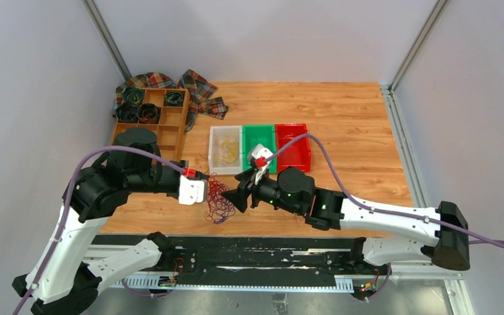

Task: Untangle the cables
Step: Untie the cable.

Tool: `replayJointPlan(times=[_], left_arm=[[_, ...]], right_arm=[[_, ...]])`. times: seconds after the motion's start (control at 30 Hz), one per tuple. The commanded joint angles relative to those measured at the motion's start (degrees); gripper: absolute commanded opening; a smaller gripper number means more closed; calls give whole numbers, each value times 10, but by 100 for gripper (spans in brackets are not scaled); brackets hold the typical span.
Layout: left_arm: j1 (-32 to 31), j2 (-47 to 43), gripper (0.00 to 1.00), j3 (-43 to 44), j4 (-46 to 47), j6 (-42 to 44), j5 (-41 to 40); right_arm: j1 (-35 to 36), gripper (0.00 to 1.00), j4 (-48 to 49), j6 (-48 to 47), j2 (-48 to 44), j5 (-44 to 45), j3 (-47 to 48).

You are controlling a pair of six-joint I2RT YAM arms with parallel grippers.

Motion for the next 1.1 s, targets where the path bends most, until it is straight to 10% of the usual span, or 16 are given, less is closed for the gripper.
replayJointPlan(times=[0.0,0.7,1.07], left_arm=[[-4,4,1,-4,4,-18,-1],[-4,30,1,69,4,-68,44],[-4,45,1,135,5,-79,42]], right_arm=[[30,64,13,-45,27,13,44],[53,59,102,-93,148,61,93],[53,32,71,-61,119,109,16]])
